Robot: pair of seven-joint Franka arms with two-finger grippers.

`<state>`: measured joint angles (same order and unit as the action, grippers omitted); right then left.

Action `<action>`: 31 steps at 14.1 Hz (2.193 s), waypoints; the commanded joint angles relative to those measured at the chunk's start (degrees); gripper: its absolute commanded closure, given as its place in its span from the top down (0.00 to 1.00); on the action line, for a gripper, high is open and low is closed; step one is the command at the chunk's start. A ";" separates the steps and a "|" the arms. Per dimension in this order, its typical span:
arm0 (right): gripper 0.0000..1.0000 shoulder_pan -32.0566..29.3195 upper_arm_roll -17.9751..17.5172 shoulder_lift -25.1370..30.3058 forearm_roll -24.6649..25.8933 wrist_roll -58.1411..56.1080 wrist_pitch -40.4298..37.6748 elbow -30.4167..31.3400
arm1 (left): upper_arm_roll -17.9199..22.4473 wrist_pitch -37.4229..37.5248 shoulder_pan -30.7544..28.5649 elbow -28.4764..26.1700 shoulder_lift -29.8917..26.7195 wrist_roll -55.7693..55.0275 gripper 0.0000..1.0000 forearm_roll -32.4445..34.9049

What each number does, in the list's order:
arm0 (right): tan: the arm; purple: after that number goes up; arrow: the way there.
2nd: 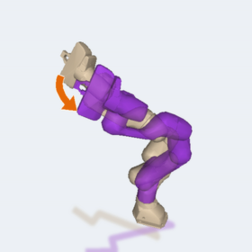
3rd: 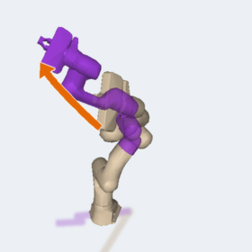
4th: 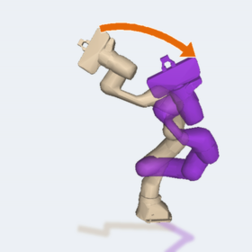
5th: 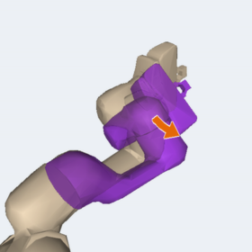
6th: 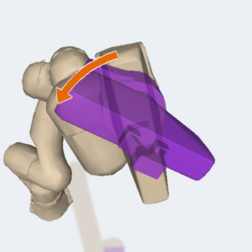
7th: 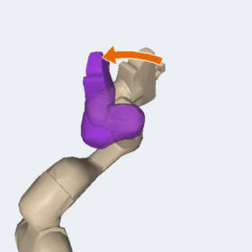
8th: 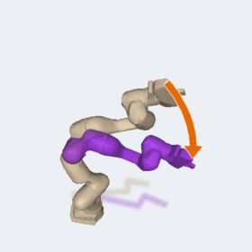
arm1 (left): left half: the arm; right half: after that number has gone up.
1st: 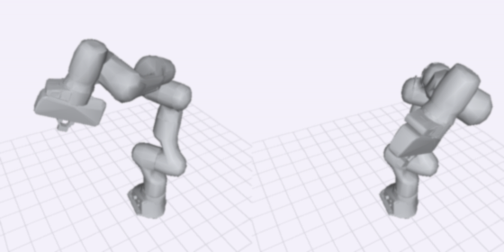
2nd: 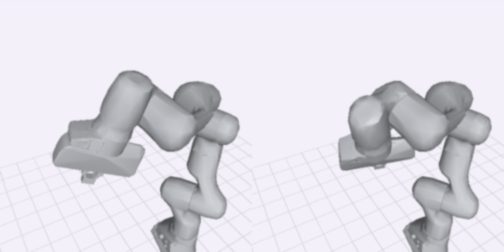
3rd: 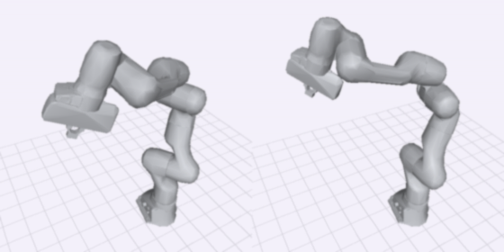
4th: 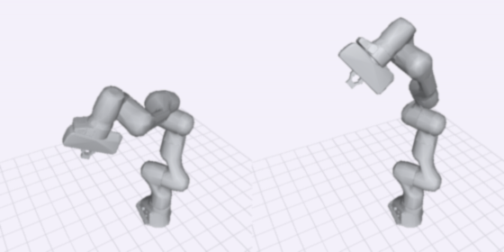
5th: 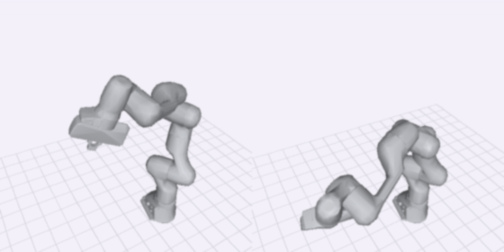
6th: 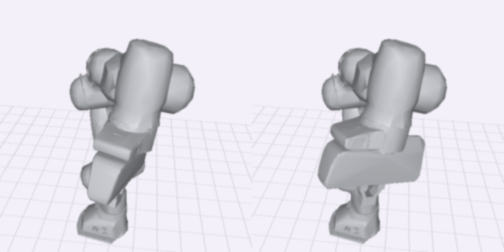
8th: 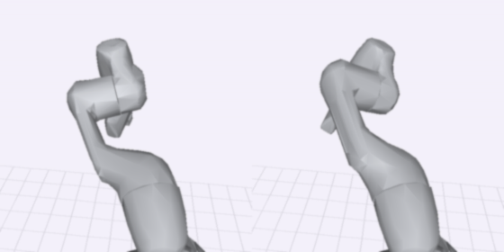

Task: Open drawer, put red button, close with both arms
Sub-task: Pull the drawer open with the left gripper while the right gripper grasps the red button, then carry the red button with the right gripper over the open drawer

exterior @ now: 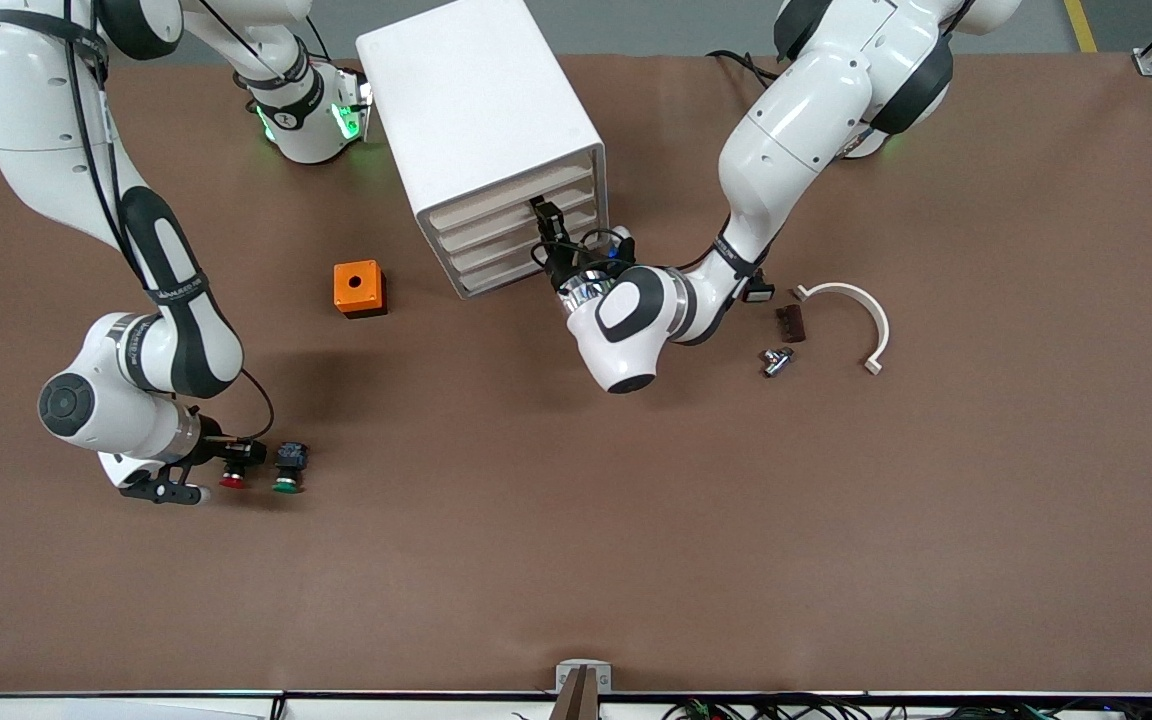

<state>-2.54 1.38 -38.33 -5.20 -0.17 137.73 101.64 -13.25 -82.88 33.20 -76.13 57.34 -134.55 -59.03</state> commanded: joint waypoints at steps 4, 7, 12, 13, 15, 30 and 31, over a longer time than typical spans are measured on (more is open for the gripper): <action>0.00 -0.53 -0.32 0.36 1.06 0.34 -0.53 -0.22 | 0.16 0.70 -0.94 0.46 0.23 -0.80 0.06 -1.17; 0.00 -0.36 -0.32 3.51 0.27 5.33 -6.66 -0.48 | 0.24 0.70 -1.99 0.54 0.23 -0.80 0.06 -1.26; 0.00 2.35 -0.76 11.51 0.27 17.10 -17.65 -0.48 | 0.24 0.70 -5.77 0.72 0.05 -0.89 0.08 -1.35; 0.00 3.41 -0.76 12.83 0.27 20.52 -19.41 -0.48 | 0.24 0.70 -6.91 0.72 0.14 -0.80 0.08 -1.35; 0.00 6.22 -0.85 15.73 0.19 27.82 -23.36 -0.39 | 0.24 0.70 -8.85 0.81 0.14 -0.71 0.08 -1.26; 0.00 41.80 -0.76 23.57 -6.06 87.92 -25.32 0.05 | 0.33 0.61 -14.39 1.77 -0.39 2.08 0.86 -2.05; 0.00 42.79 -0.76 23.57 -6.05 90.23 -24.53 0.22 | 0.16 0.61 -14.39 2.04 -0.56 2.71 1.00 -2.05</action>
<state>37.31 -0.23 -16.07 -10.29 85.27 111.85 100.37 -13.03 -82.72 18.89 -74.77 57.33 -133.43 -59.89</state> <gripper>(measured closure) 0.590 0.529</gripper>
